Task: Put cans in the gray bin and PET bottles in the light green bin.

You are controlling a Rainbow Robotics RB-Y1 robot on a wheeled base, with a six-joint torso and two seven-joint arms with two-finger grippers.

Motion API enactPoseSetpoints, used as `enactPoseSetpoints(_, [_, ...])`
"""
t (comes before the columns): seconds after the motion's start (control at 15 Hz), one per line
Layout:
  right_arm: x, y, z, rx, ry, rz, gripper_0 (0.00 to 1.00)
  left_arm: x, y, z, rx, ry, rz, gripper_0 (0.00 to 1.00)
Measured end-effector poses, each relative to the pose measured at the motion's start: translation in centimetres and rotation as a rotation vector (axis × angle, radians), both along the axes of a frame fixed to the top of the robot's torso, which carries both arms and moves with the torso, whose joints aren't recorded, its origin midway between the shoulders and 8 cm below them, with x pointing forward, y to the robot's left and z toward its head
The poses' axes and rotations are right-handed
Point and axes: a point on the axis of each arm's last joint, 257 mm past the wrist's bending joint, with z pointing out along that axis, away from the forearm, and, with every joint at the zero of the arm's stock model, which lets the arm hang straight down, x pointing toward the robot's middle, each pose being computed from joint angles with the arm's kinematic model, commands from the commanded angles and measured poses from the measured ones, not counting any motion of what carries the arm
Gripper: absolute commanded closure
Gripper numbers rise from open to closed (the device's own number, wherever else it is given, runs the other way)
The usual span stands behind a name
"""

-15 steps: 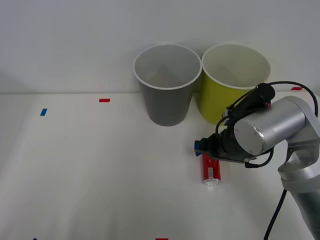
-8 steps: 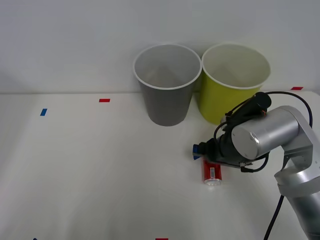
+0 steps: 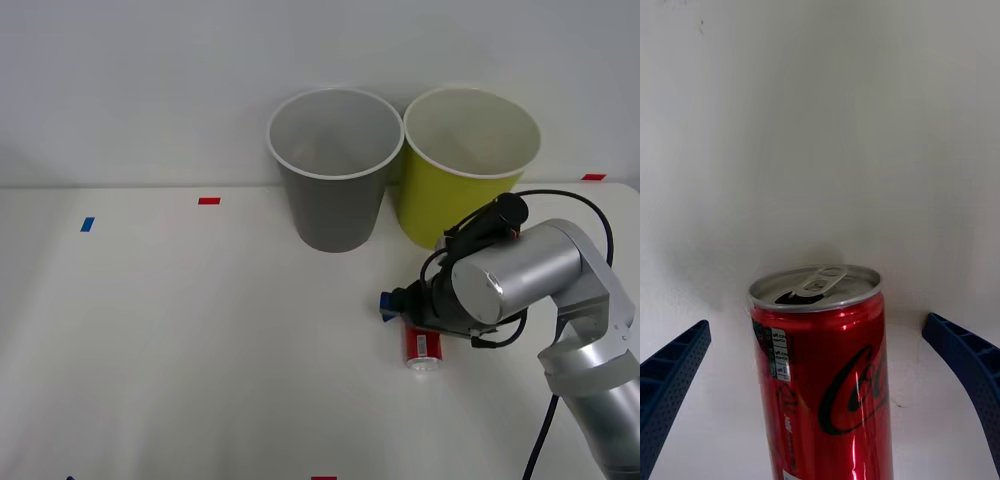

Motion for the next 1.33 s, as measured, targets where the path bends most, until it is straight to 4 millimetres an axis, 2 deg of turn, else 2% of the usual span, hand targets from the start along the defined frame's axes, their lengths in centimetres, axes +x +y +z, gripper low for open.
enactPoseSetpoints(0.13, [0.0,-0.1,-0.1,-0.013,-0.003,-0.002,0.01,0.0,0.0,0.0,0.0,0.0,0.0,0.0])
enactPoseSetpoints(0.2, [0.0,-0.1,-0.2,-0.018,-0.004,-0.003,0.77,0.0,0.0,0.0,0.0,0.0,0.0,0.0])
enactPoseSetpoints(0.27, [0.0,-0.1,-0.2,-0.02,-0.006,-0.003,0.97,0.0,0.0,0.0,0.0,0.0,0.0,0.0])
enactPoseSetpoints(0.47, [0.3,0.1,-0.3,-0.033,-0.023,-0.003,1.0,0.0,0.0,0.0,0.0,0.0,0.0,0.0])
enactPoseSetpoints(1.07, [-0.2,0.2,-0.6,-0.035,-0.028,0.004,1.0,0.0,0.0,0.0,0.0,0.0,0.0,0.0])
enactPoseSetpoints(1.33, [-0.8,0.9,0.9,-0.009,-0.072,0.03,1.0,0.0,0.0,0.0,0.0,0.0,0.0,0.0])
